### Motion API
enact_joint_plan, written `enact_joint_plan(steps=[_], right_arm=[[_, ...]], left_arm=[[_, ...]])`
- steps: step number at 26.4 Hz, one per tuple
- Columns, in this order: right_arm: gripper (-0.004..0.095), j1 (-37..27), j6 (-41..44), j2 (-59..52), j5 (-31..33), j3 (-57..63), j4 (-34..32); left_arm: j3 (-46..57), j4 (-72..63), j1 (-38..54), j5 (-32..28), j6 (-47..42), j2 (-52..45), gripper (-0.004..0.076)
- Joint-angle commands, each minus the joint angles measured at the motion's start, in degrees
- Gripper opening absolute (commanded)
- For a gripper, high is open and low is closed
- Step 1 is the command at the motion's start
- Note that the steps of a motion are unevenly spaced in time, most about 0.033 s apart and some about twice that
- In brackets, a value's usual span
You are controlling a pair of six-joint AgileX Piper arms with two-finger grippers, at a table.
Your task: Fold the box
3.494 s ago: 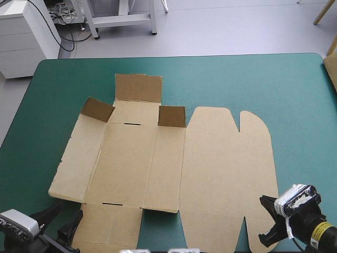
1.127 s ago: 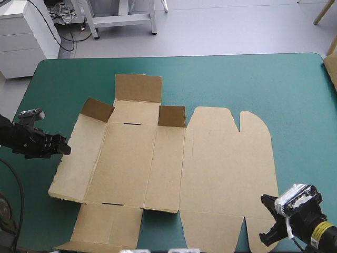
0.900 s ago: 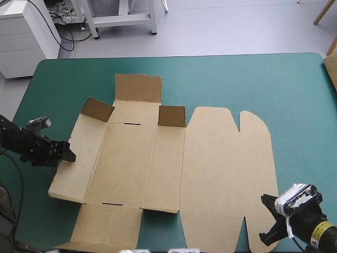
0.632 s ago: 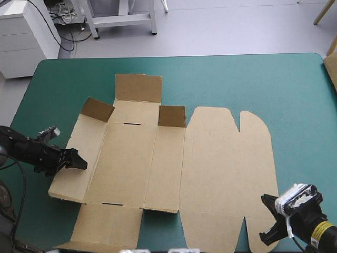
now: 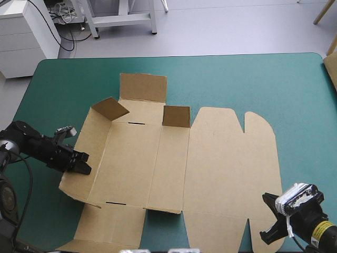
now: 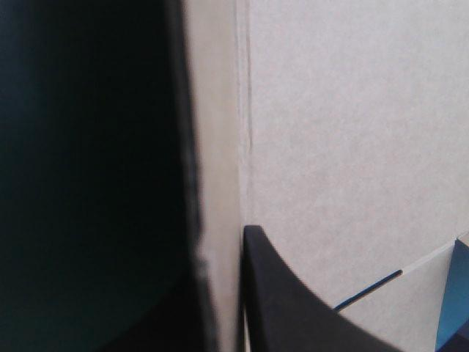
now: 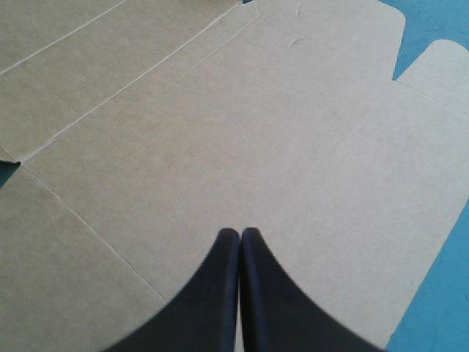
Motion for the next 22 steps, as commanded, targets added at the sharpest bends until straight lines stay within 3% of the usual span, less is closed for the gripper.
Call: enact_joint_plan(steps=[1, 6, 11, 22], right_arm=[[-0.0016, -0.2, 0.2, 0.4, -3.8, -1.4, -1.0], [-0.0016, -0.2, 0.3, 0.4, -3.8, -1.4, -1.0], [-0.0016, -0.2, 1.1, 0.4, -3.8, -1.4, -0.9], [-0.0016, -0.2, 3.5, 0.4, -3.8, -1.4, -1.0]], left_arm=[[-4.9, -2.1, -0.2, 2.9, 1.0, -1.9, -0.0001], [-14.2, 6.2, -3.1, 1.2, 0.2, -1.9, -0.0008], [-22.2, 23.6, -18.1, -9.7, 0.1, -1.9, -0.0008], [-27.5, 42.3, -36.1, -26.4, -0.2, -1.2, -0.0008]])
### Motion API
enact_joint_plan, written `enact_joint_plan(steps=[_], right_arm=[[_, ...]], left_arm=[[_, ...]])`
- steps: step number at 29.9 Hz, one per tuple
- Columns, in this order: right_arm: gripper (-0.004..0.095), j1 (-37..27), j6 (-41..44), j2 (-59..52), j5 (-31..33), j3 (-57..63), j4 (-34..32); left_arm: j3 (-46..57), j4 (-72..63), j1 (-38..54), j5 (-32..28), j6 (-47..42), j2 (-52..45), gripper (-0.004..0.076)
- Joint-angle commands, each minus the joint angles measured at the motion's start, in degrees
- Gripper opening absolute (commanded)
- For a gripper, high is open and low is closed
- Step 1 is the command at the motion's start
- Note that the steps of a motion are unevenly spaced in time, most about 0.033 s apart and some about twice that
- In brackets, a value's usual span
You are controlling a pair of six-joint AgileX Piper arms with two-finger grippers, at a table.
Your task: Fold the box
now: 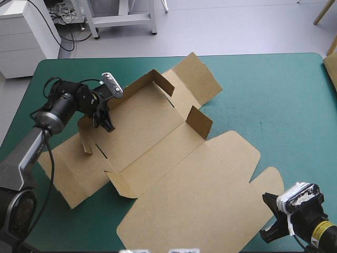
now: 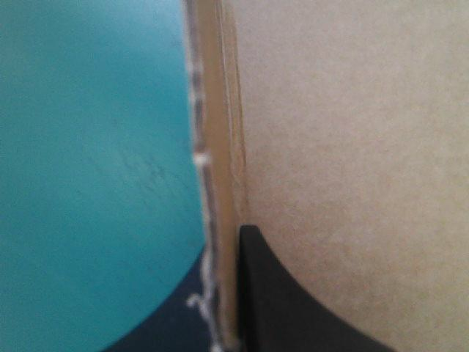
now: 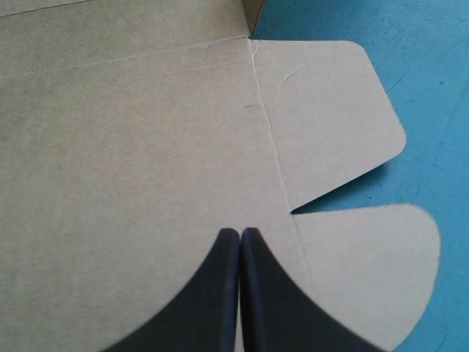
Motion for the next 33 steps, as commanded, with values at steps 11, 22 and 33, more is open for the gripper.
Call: enact_joint_plan(steps=[11, 22, 33], right_arm=[[-0.0016, -0.2, 2.0, 0.4, -3.8, -1.4, -1.1], [-0.0016, -0.2, 2.0, 0.4, -3.8, -1.4, -1.4], [-0.0016, -0.2, 2.9, 0.5, -3.8, -1.4, -7.9]], left_arm=[[-2.0, 25.0, -20.2, -11.6, -4.7, -2.2, -0.0008], [7.8, 54.6, -36.0, -12.6, -30.0, -4.7, -0.0008], [18.2, 60.6, -40.4, -12.9, -42.9, -9.5, -0.0008]])
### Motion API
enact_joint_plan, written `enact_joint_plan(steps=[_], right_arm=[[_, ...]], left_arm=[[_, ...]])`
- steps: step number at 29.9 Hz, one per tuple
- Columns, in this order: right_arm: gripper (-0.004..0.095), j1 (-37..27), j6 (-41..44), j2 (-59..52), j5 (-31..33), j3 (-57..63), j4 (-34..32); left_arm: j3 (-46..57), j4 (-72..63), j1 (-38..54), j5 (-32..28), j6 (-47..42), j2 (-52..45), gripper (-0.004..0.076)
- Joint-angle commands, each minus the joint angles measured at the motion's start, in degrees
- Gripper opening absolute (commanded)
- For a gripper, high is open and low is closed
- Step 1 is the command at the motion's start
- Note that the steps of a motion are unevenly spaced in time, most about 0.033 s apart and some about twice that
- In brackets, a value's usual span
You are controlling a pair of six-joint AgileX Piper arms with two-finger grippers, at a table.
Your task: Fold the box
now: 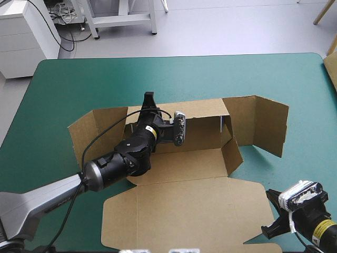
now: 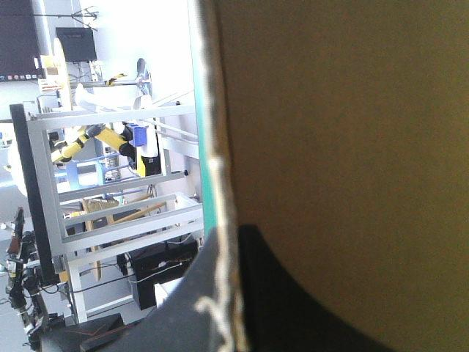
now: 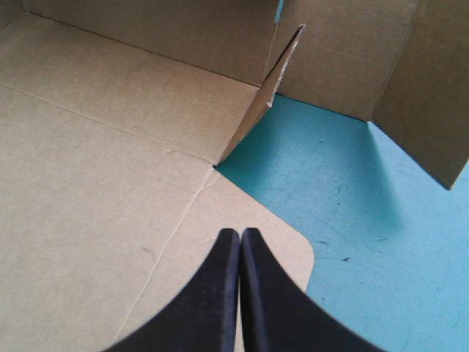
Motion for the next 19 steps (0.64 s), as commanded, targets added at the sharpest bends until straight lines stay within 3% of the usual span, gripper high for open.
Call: enact_joint_plan(steps=[1, 7, 9, 15, 19], right_arm=[[-0.0016, -0.2, 1.5, 0.5, -3.7, -1.4, -4.4], [0.0016, -0.2, 4.0, 0.5, -2.7, -1.4, -6.2], [0.0080, -0.2, 4.0, 0.5, -2.3, -1.4, -5.9], [0.0406, -0.2, 4.0, 0.5, -2.1, -1.4, -6.0], [0.0437, -0.2, 4.0, 0.5, -2.1, -1.4, -4.6]], left_arm=[[1.7, -1.0, -1.9, -0.5, -3.2, -3.7, -0.0008], [4.9, 1.3, -5.5, 0.7, -6.7, -6.6, -0.0008], [4.9, 1.3, -6.4, 1.6, -6.8, -6.6, -0.0008], [4.9, 1.6, -8.8, 2.5, -9.6, -6.6, -0.0008], [4.9, 1.5, -9.2, 3.6, -11.6, -6.6, -0.0008]])
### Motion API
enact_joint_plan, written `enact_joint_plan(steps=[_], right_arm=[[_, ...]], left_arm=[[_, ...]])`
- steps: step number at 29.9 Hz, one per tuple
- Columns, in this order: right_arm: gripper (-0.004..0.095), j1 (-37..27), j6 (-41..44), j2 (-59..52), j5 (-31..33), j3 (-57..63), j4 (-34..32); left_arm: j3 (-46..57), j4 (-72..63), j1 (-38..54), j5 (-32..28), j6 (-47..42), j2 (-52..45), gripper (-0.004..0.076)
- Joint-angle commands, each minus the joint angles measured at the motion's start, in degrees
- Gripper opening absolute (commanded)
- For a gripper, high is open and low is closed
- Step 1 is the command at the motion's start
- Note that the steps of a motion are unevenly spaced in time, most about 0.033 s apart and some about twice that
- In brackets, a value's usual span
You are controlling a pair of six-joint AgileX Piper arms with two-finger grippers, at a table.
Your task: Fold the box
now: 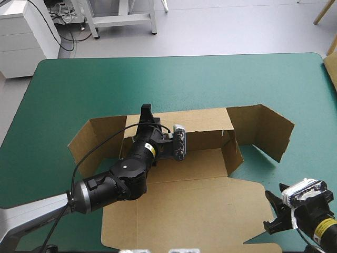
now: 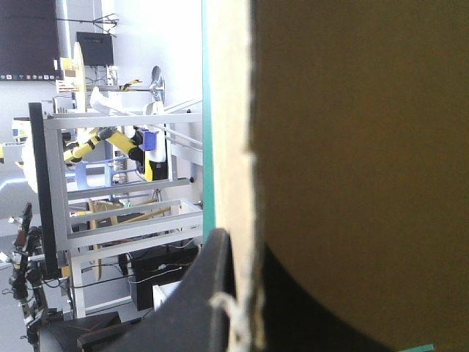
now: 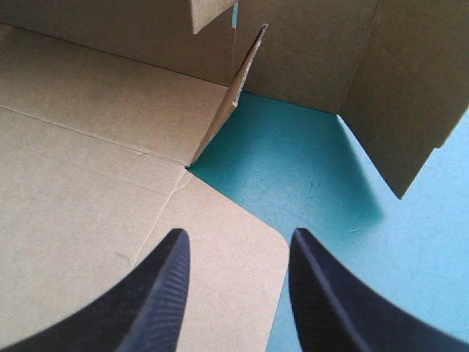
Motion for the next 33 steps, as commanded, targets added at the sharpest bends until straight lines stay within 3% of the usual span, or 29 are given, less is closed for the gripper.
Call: enact_joint_plan(steps=[1, 12, 21, 28, 33], right_arm=[[0.0436, -0.2, -0.1, 0.5, -3.3, -1.4, -0.3], [0.0437, -0.2, 1.5, 1.0, -2.7, -5.5, -1.4], [0.0445, -0.2, 4.4, 11.3, 12.8, -21.9, -6.5], [0.0444, -0.2, 4.4, 21.0, 13.8, -34.2, -11.6], [0.0444, -0.2, 4.4, 27.5, 18.1, -41.3, -16.4]], left_arm=[[-0.6, -2.4, -1.0, -1.8, -2.6, -1.1, -0.0008], [-0.6, -2.0, -2.7, -0.9, -2.8, -1.1, -0.0008], [-0.7, 0.4, -6.9, 1.1, -2.8, -1.1, -0.0008], [-0.7, 0.8, -6.9, 3.1, -2.8, -1.1, -0.0008], [-0.7, 0.4, -6.9, 3.1, -2.8, -1.1, -0.0008]])
